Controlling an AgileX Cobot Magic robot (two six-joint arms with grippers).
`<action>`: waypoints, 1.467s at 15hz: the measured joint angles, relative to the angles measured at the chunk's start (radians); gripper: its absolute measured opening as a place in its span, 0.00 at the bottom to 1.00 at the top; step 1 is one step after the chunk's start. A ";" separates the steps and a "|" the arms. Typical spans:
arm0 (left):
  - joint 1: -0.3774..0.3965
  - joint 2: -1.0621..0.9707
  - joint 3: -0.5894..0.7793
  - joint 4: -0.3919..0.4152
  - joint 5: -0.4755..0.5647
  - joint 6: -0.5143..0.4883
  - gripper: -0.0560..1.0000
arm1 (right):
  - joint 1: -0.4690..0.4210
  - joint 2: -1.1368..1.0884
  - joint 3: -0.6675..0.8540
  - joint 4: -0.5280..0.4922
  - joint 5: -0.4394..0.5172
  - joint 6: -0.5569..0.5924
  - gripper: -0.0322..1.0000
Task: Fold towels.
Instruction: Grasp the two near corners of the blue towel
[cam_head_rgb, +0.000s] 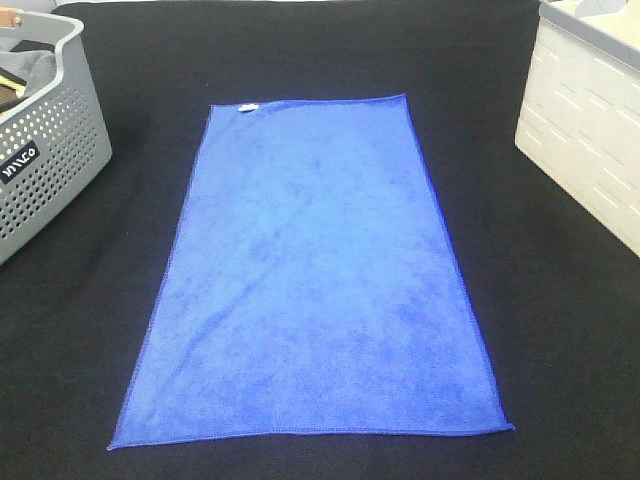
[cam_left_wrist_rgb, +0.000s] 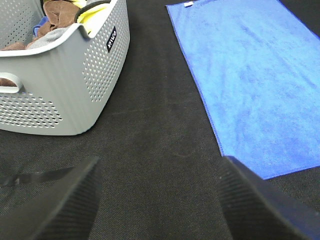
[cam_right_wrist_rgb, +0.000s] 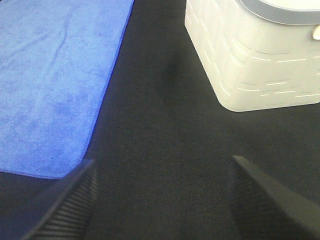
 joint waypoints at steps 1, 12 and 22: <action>0.000 0.000 0.000 0.000 0.000 0.000 0.66 | 0.000 0.000 0.000 0.000 0.000 0.000 0.70; 0.000 0.000 0.000 0.000 0.000 0.000 0.66 | 0.000 0.000 0.000 0.000 0.000 0.000 0.70; 0.000 0.000 0.000 0.000 0.000 0.000 0.66 | 0.000 0.000 0.000 0.000 0.000 0.000 0.70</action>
